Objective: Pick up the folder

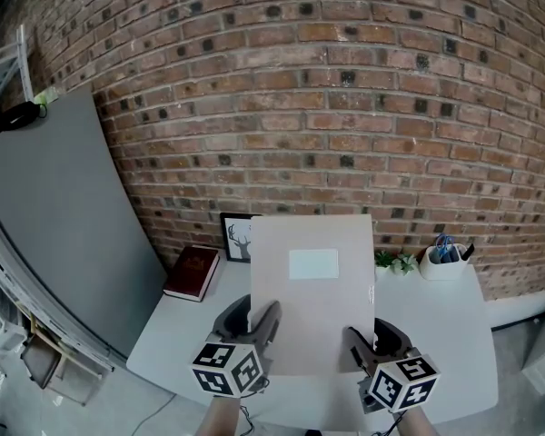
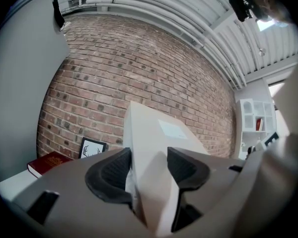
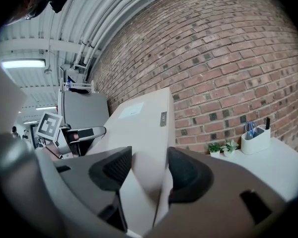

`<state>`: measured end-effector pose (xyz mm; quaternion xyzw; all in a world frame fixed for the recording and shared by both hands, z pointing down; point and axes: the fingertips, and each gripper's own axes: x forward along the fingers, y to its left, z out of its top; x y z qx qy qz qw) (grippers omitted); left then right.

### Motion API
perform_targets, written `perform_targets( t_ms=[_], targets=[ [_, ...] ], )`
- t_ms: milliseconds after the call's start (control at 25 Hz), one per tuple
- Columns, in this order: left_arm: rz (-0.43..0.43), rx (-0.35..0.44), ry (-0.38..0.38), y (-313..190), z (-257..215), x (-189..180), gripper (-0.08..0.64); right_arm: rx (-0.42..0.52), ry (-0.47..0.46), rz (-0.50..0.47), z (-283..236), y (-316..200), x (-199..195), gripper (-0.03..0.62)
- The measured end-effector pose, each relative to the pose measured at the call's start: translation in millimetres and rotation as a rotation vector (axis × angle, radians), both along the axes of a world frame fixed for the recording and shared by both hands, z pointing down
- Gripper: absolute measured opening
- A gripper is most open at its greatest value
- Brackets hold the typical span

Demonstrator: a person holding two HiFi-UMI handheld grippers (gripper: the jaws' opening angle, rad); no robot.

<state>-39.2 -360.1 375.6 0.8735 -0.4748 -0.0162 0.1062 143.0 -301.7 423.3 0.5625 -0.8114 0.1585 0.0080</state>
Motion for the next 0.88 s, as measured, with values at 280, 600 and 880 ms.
perform_targets(
  t_ms=[280, 600, 880],
  targets=[
    [-0.003, 0.006, 0.0, -1.4, -1.2, -1.3, 0.236, 0.008, 0.002, 0.001, -1.0, -1.6, -1.3, 0.233],
    [-0.004, 0.016, 0.0, -1.3, -3.6, -2.4, 0.235, 0.014, 0.003, 0.0, -2.3, -1.8, -2.3, 0.232],
    [-0.006, 0.02, 0.003, -4.0, -3.9, -2.0, 0.235, 0.026, 0.001, 0.0, -3.3, -4.2, -1.7, 0.232]
  ],
)
